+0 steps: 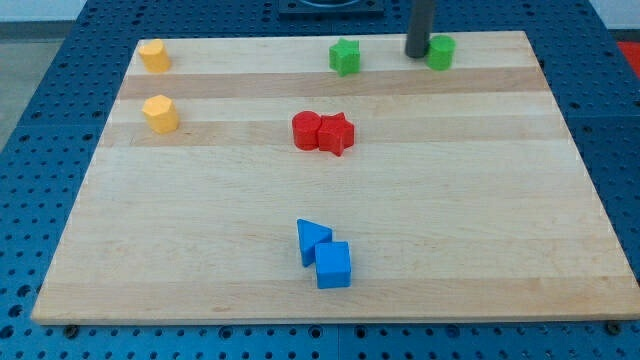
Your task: Slightly push the green star towards the top center of the board
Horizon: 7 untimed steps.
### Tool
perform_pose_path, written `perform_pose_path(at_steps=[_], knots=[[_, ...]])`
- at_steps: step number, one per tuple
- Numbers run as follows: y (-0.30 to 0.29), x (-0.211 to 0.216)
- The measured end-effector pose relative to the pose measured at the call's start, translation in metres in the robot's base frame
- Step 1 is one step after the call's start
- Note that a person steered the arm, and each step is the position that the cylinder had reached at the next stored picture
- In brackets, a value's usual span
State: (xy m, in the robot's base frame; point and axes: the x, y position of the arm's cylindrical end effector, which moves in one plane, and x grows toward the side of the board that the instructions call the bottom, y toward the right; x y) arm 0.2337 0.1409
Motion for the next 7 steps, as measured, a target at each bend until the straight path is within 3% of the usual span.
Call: perform_pose_path(at_steps=[1, 2, 4, 5, 7], knots=[[0.016, 0.000], [-0.006, 0.005], [-0.042, 0.056], [-0.077, 0.050], [-0.087, 0.042]])
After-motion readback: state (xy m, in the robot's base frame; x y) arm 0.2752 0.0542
